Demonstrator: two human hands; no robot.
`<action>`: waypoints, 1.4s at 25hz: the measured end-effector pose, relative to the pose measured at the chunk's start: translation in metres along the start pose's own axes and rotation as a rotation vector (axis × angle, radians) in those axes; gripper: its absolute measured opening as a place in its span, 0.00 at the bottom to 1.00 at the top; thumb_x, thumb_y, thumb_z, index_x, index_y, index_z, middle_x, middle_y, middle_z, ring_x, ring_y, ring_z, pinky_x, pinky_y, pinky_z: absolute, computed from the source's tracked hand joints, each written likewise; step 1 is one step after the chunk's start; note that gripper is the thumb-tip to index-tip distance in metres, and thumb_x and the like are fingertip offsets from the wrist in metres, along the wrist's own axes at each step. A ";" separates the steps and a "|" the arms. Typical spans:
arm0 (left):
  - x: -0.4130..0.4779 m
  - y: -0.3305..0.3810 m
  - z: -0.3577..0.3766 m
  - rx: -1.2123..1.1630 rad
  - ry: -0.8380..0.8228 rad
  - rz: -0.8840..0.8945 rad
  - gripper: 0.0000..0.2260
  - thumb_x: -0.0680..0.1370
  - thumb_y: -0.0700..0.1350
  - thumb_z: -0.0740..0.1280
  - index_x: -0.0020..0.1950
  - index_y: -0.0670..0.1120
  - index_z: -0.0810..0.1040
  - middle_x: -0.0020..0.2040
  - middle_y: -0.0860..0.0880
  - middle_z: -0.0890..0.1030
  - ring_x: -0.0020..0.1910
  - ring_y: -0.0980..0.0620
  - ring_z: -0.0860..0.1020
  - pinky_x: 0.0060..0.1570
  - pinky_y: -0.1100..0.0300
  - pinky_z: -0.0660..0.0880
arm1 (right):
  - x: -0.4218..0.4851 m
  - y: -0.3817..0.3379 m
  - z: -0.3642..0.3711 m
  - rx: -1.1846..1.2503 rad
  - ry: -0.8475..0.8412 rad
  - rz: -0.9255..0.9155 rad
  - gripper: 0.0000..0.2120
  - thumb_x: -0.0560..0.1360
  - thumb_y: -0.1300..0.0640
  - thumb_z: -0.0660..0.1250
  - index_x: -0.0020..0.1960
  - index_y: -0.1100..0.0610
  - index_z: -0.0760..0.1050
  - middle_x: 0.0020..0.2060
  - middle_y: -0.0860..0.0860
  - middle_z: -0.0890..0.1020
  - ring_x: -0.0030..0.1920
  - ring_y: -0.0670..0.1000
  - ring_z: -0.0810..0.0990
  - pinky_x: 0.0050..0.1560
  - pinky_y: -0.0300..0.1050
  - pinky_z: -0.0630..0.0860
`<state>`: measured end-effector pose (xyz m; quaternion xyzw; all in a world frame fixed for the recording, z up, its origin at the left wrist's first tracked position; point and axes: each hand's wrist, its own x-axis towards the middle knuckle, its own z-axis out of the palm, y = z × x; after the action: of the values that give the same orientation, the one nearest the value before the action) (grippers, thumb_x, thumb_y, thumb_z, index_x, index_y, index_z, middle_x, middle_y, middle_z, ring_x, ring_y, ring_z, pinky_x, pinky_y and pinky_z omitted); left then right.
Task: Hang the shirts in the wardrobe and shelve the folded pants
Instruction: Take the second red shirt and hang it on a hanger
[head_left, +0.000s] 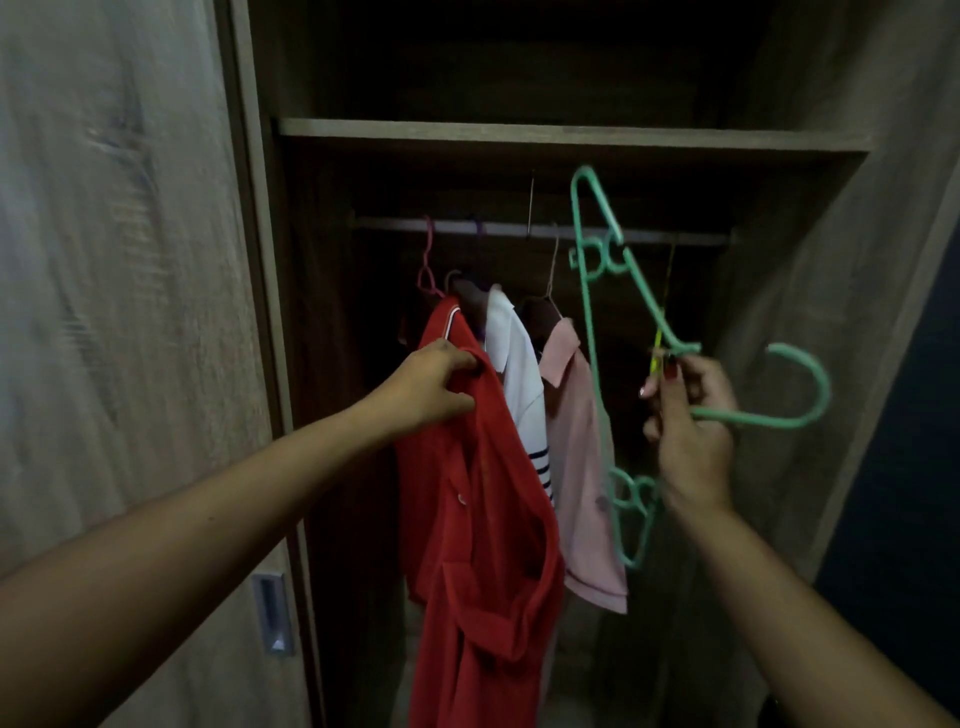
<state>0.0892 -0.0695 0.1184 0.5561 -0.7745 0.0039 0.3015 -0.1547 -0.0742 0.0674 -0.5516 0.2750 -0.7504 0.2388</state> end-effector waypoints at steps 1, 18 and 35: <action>0.000 0.002 0.001 0.000 -0.029 -0.001 0.23 0.71 0.37 0.70 0.67 0.41 0.74 0.61 0.40 0.73 0.59 0.44 0.73 0.53 0.65 0.65 | 0.002 -0.021 0.008 0.161 -0.002 0.022 0.04 0.77 0.53 0.62 0.49 0.50 0.75 0.32 0.45 0.76 0.28 0.40 0.69 0.23 0.32 0.63; -0.018 -0.054 -0.044 -0.090 -0.110 -0.102 0.17 0.71 0.30 0.66 0.55 0.44 0.81 0.52 0.47 0.79 0.42 0.60 0.80 0.41 0.71 0.74 | -0.025 0.045 -0.018 -0.360 -0.639 0.260 0.12 0.73 0.59 0.69 0.31 0.57 0.82 0.30 0.53 0.84 0.33 0.46 0.78 0.42 0.41 0.72; -0.035 -0.076 0.024 0.095 -0.297 0.220 0.12 0.78 0.48 0.64 0.56 0.43 0.78 0.48 0.47 0.82 0.43 0.57 0.78 0.46 0.62 0.72 | 0.001 0.008 0.039 -0.365 -0.719 0.265 0.11 0.75 0.70 0.64 0.38 0.58 0.71 0.30 0.54 0.79 0.28 0.40 0.81 0.28 0.29 0.70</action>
<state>0.1511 -0.0771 0.0574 0.4760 -0.8657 -0.0089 0.1549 -0.1171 -0.0863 0.0718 -0.7715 0.3710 -0.4119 0.3124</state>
